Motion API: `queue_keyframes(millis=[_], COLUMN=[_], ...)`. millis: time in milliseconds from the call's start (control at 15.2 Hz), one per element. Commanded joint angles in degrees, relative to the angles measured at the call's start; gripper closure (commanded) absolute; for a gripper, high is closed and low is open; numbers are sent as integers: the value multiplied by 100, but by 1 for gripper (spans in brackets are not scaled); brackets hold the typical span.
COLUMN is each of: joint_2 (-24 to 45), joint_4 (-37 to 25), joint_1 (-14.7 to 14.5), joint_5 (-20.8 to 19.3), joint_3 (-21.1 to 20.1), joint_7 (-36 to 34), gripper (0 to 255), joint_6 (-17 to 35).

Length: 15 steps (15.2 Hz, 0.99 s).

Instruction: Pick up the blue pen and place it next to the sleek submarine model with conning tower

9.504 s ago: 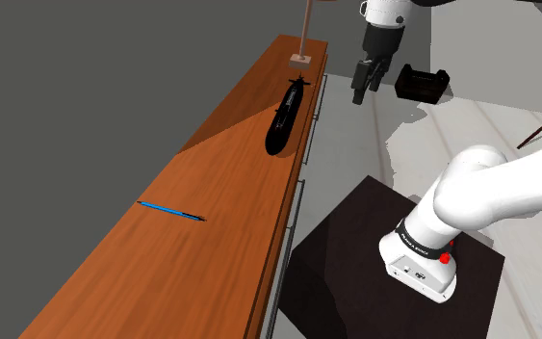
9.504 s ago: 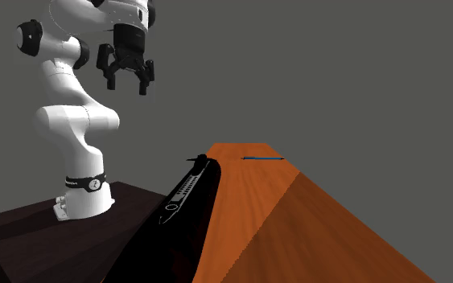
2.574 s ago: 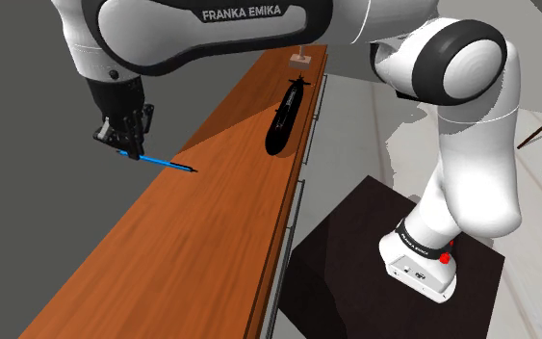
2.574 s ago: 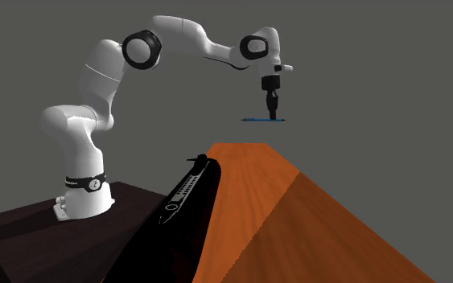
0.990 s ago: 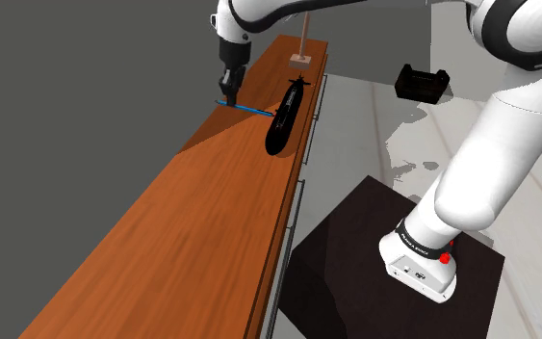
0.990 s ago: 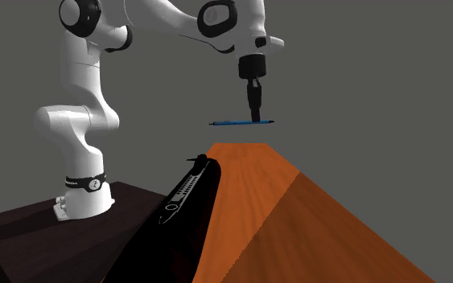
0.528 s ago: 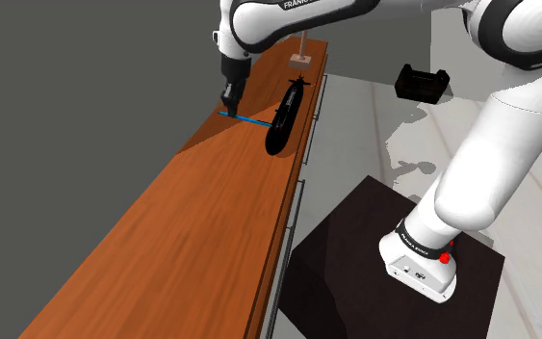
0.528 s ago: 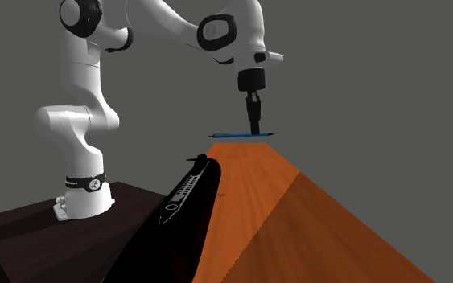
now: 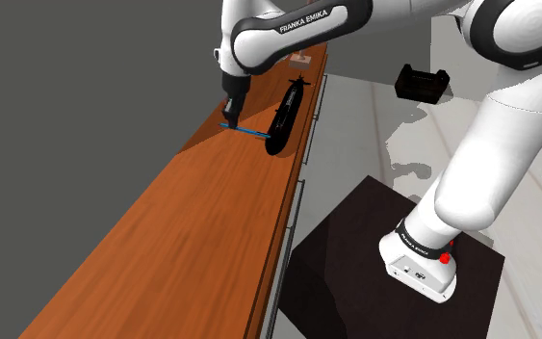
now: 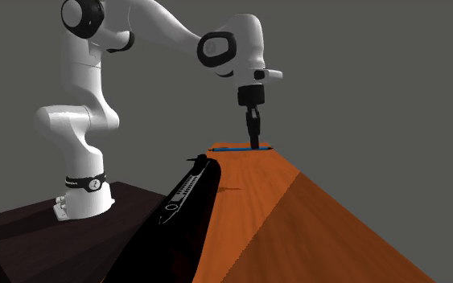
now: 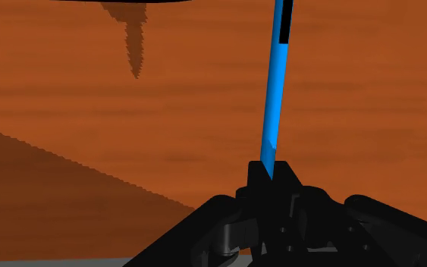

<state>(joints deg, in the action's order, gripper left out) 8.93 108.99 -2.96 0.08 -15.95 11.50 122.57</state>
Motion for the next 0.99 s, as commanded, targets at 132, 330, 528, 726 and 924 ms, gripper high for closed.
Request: queue_keyframes(millis=[132, 330, 528, 726, 924], joint_2=[111, 207, 313, 455, 455], joint_4=[184, 302, 408, 523, 523], joint_1=[-8, -16, -25, -38, -39], joint_5=[-36, -67, -103, -152, -152], joint_3=[7, 14, 22, 36, 37], joint_7=[-15, -30, -47, -72, -72], gripper=[255, 255, 255, 255, 255], joint_6=[295, 505, 713, 966, 966])
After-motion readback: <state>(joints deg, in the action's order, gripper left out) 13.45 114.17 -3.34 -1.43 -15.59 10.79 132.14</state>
